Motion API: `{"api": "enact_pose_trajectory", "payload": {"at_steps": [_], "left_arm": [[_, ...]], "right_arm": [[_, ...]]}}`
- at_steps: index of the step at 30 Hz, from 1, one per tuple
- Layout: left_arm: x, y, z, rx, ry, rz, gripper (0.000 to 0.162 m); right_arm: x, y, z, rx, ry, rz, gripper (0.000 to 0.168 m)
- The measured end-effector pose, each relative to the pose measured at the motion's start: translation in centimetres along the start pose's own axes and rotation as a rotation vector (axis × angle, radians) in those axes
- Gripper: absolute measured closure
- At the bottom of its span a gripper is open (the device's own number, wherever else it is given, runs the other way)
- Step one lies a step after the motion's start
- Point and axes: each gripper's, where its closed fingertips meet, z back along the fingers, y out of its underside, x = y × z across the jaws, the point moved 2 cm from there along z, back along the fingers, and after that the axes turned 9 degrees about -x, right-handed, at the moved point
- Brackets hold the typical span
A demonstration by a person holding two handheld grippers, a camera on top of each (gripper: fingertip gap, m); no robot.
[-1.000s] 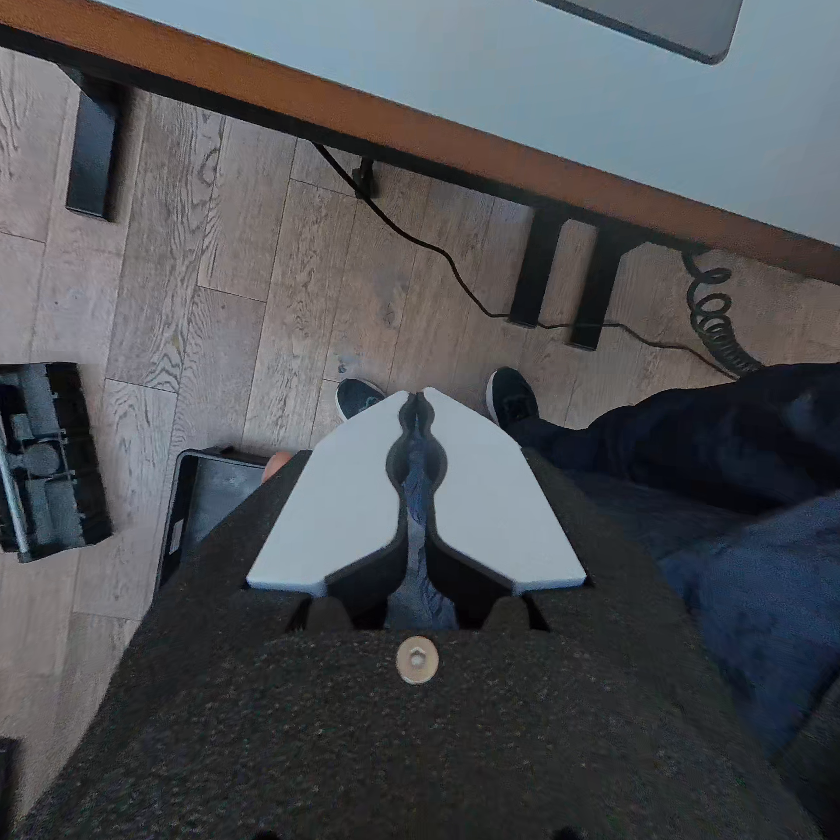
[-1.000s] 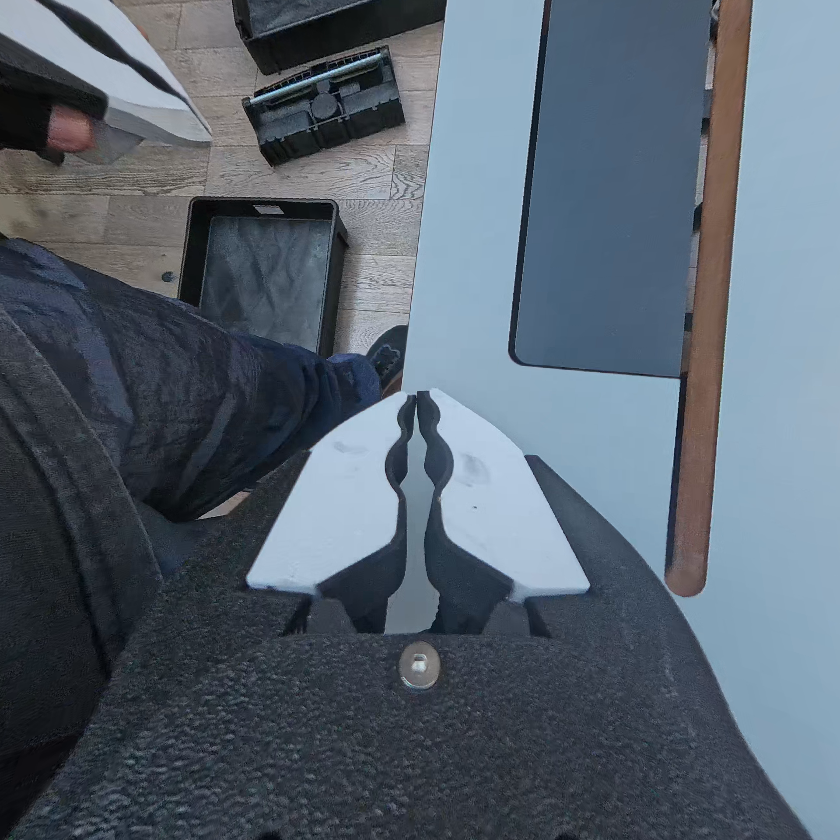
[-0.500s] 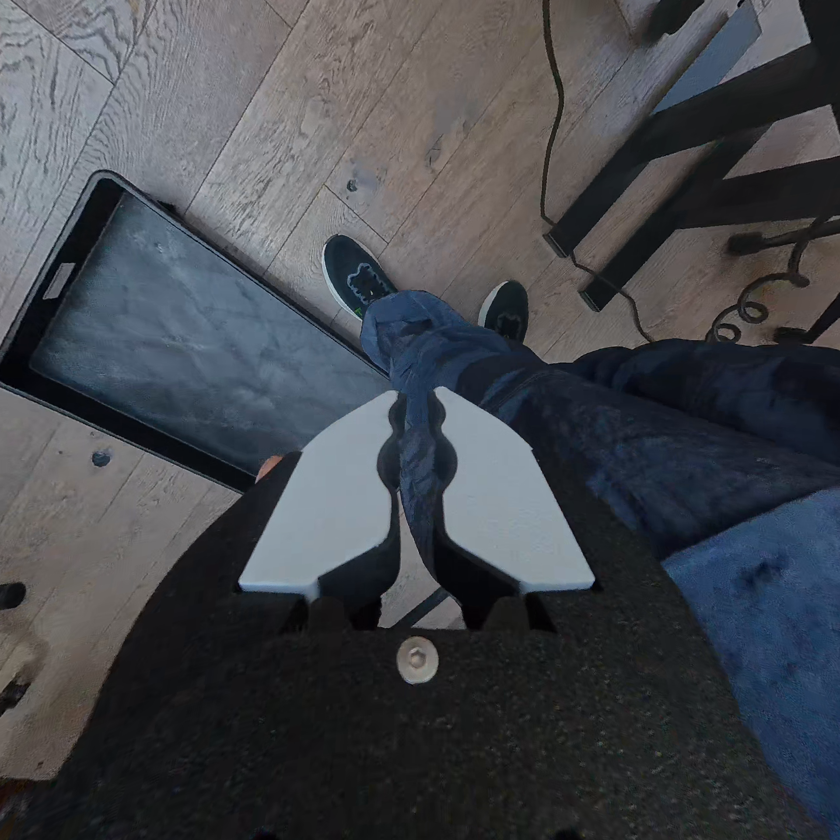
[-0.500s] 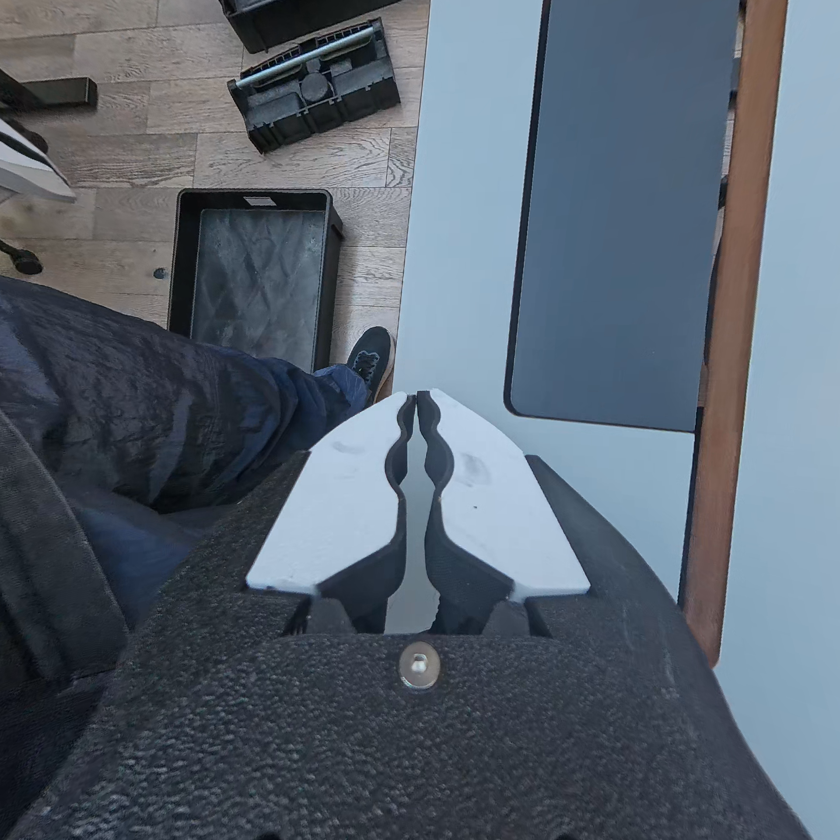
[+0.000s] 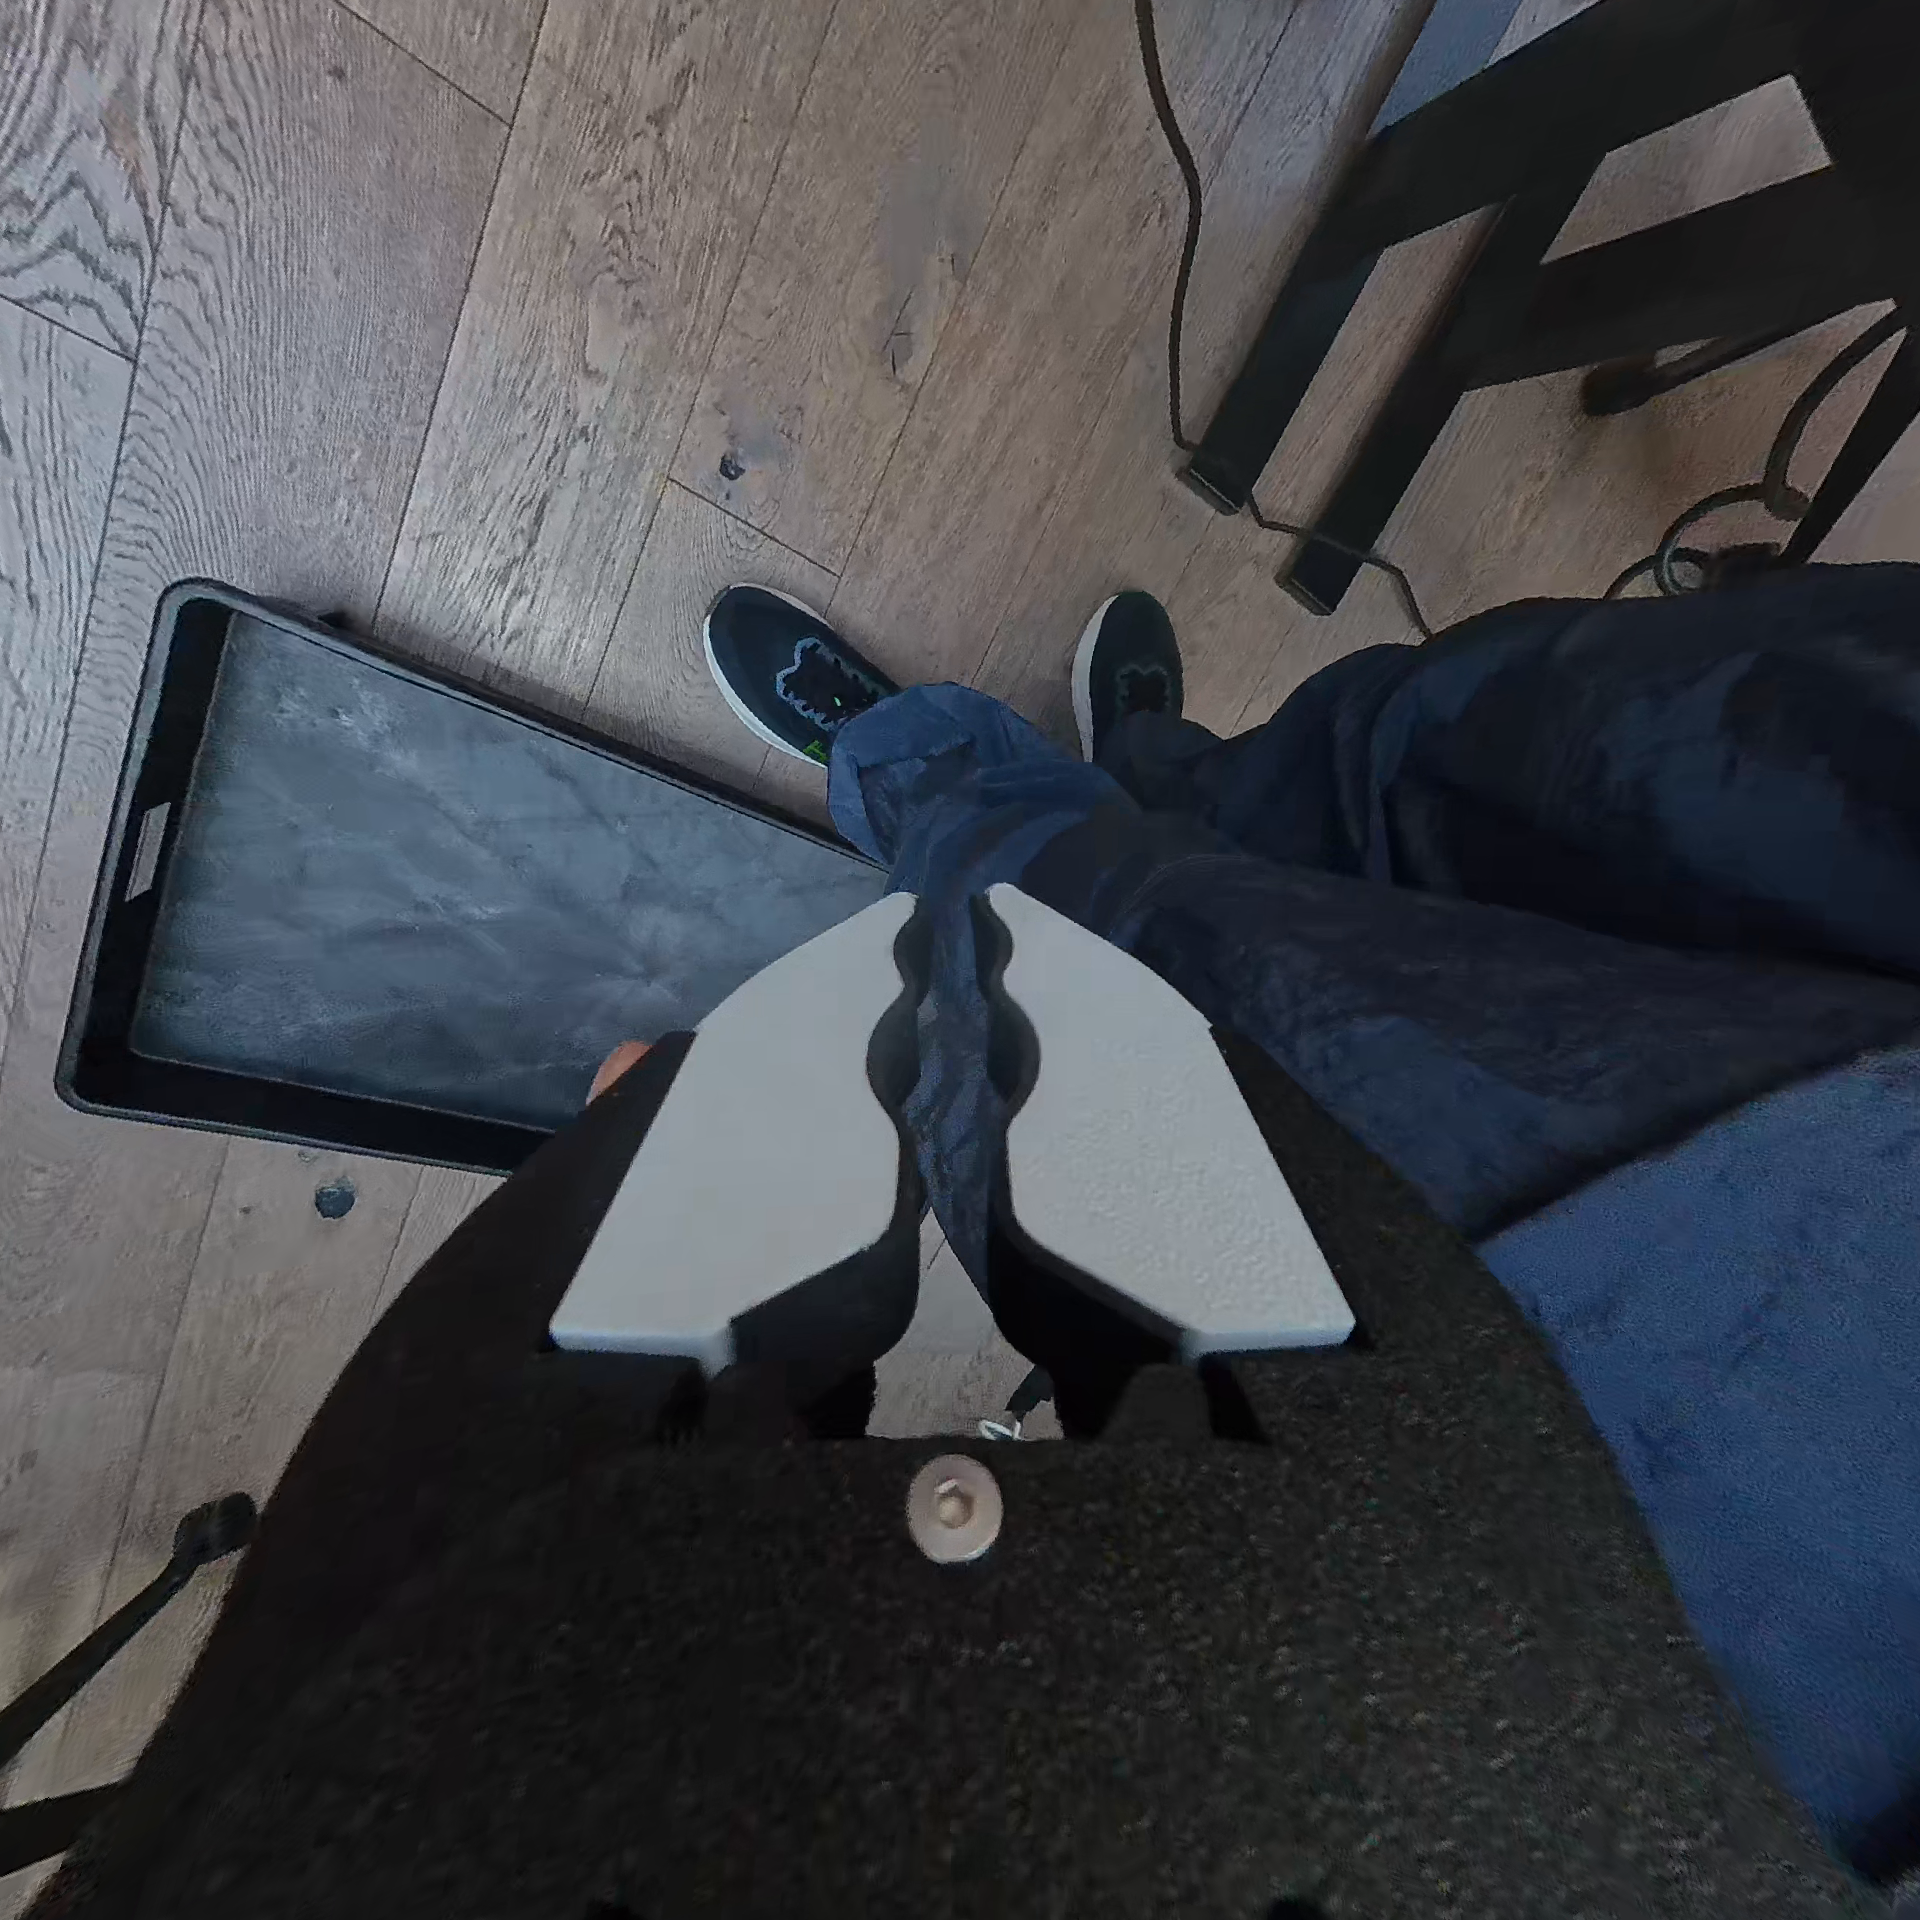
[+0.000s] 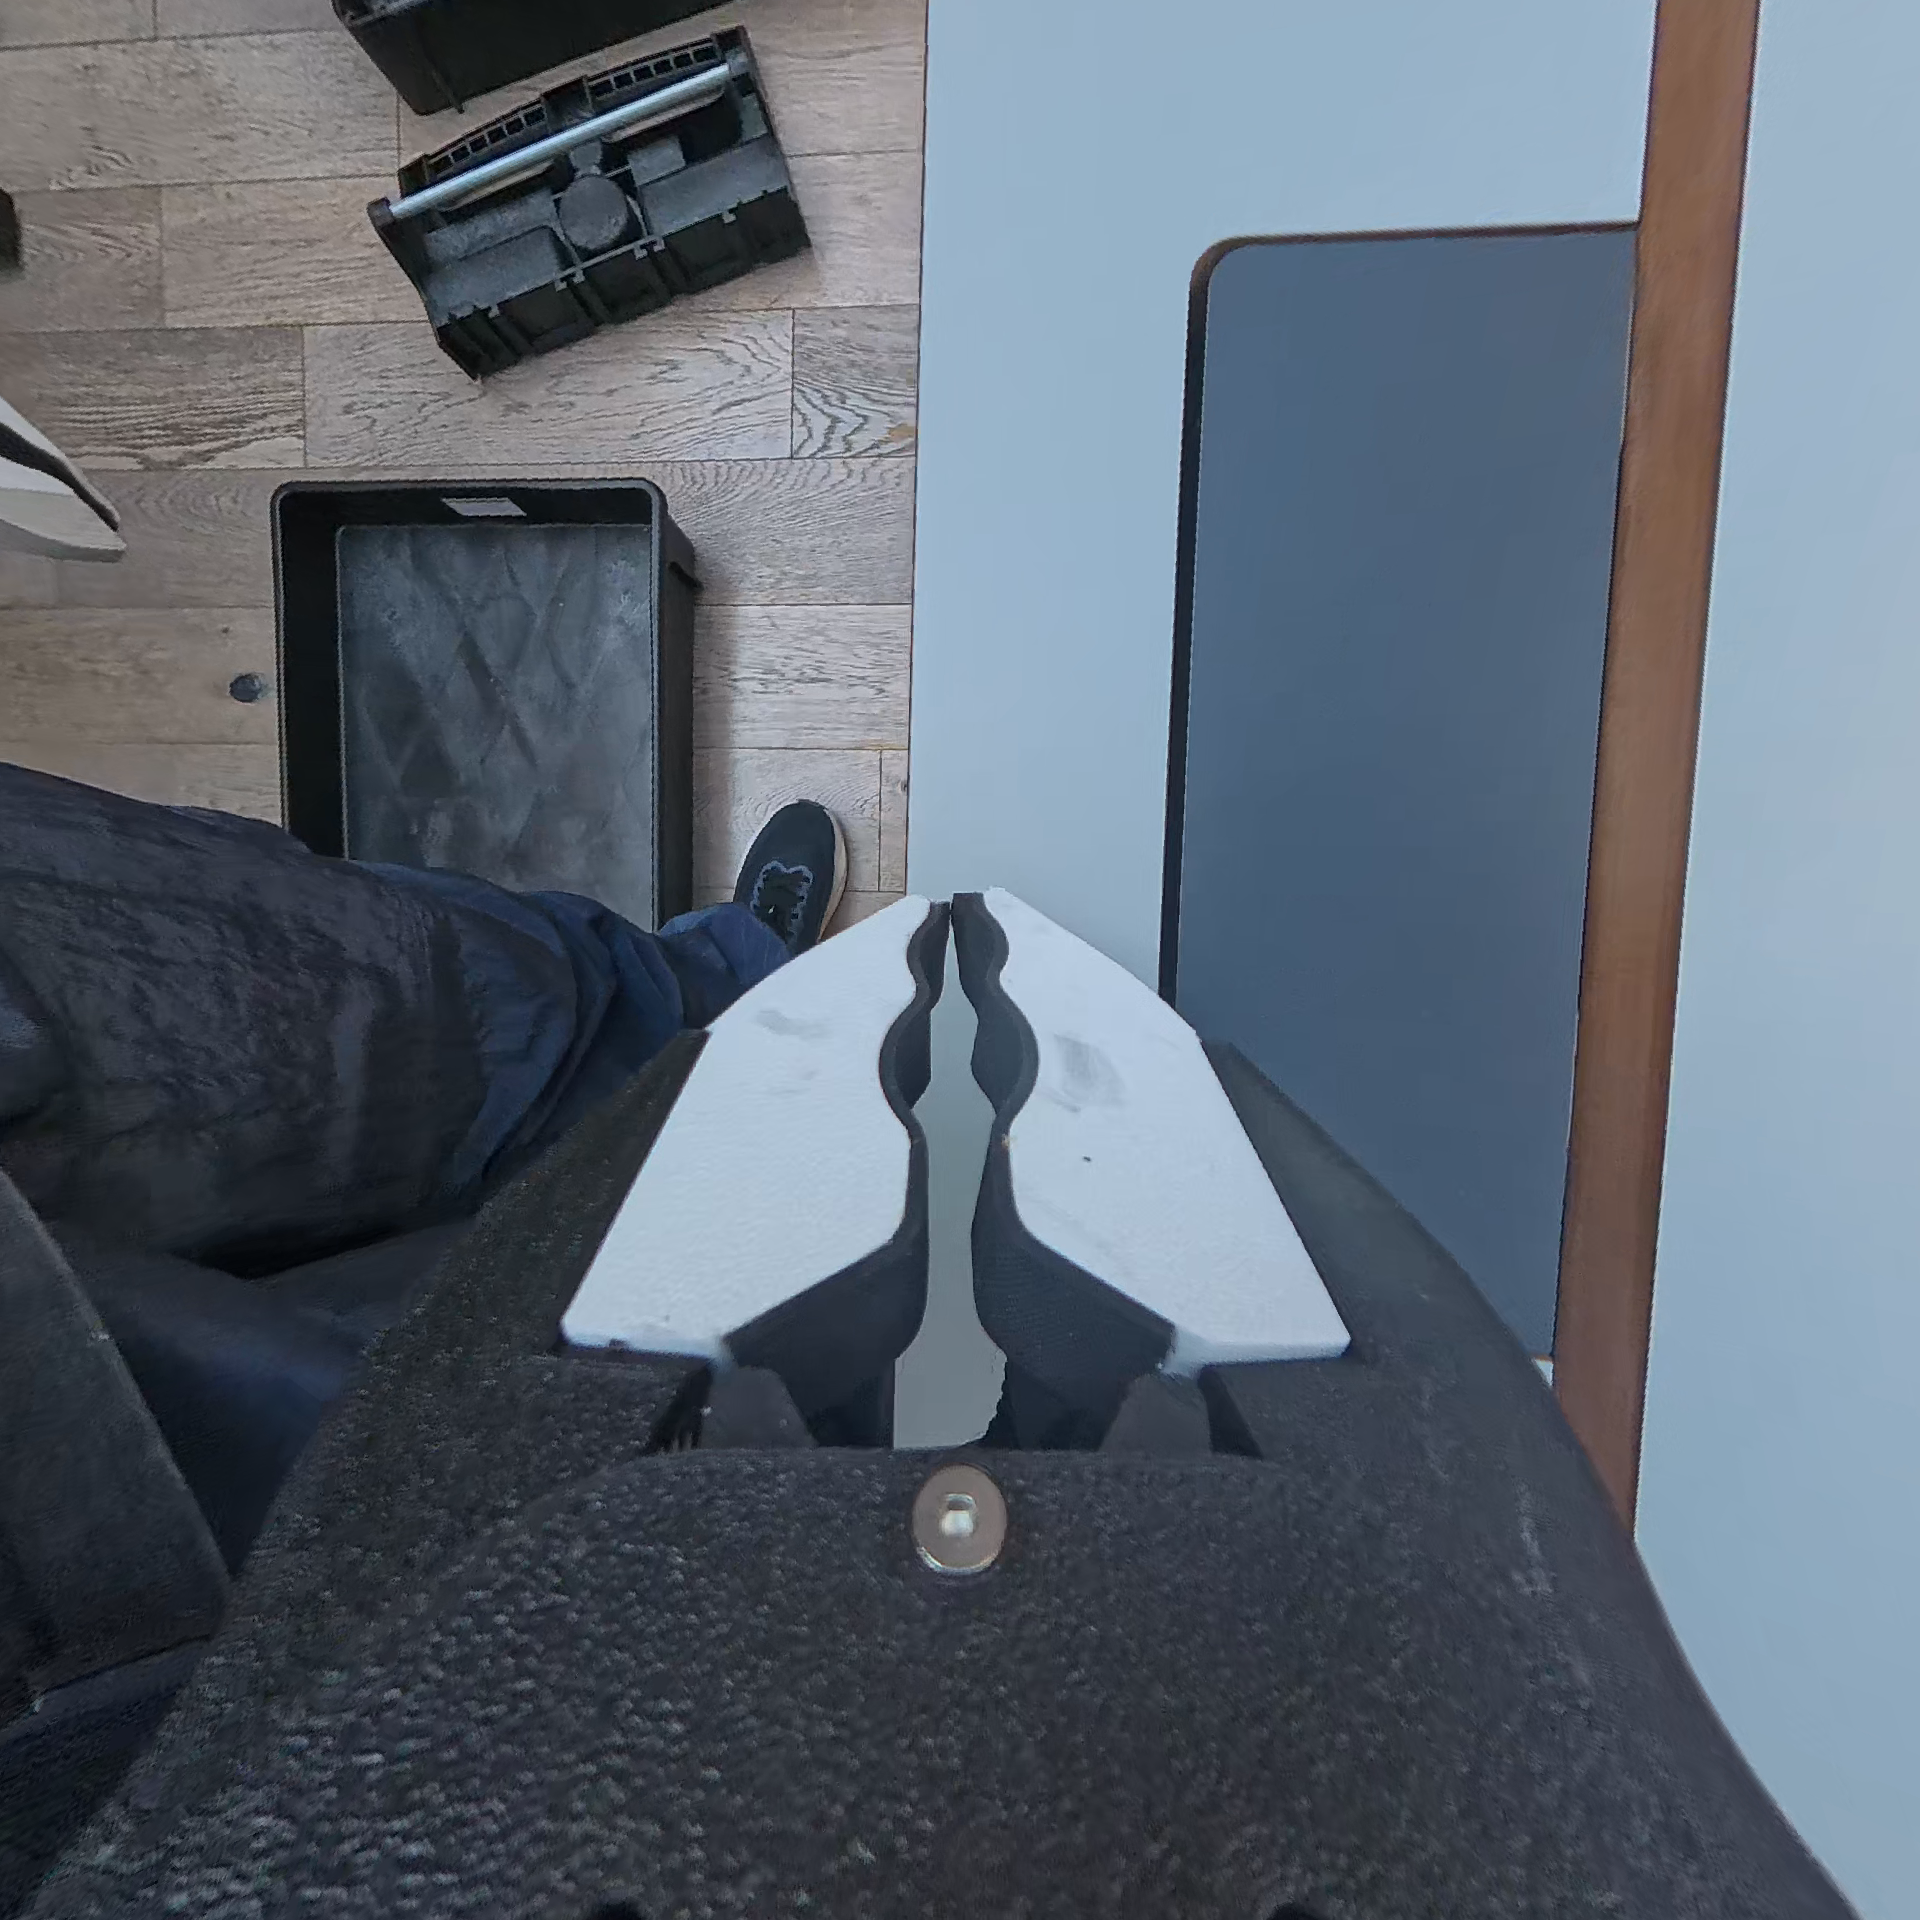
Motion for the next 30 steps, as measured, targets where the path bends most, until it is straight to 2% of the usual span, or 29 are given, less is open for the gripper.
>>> {"api": "enact_pose_trajectory", "payload": {"at_steps": [5, 9, 14, 23, 27, 30], "left_arm": [[2.6, -2.2, 0.8, -0.004, 0.014, -0.097, 0.154], [5.4, -2.3, 2.1, -0.024, -0.004, -0.075, 0.155], [8.3, 0.2, 3.6, -0.050, -0.013, 0.093, 0.155], [9.2, 9.1, 4.4, 0.006, -0.044, 0.362, 0.155], [9.2, 10.0, 4.5, 0.010, -0.063, 0.425, 0.155], [9.8, 8.7, 4.8, 0.000, -0.076, 0.481, 0.155]], "right_arm": [[0.0, -3.0, -1.4, -0.031, 0.058, -0.027, 0.166], [-0.1, -5.4, -2.6, -0.043, 0.066, -0.019, 0.166], [-0.2, -8.7, -4.9, -0.043, 0.045, 0.031, 0.166], [0.0, -13.7, -9.8, -0.005, 0.028, 0.134, 0.167], [-0.4, -15.6, -12.4, -0.006, -0.003, 0.150, 0.167], [-1.1, -17.8, -14.4, -0.013, -0.026, 0.158, 0.167]]}}
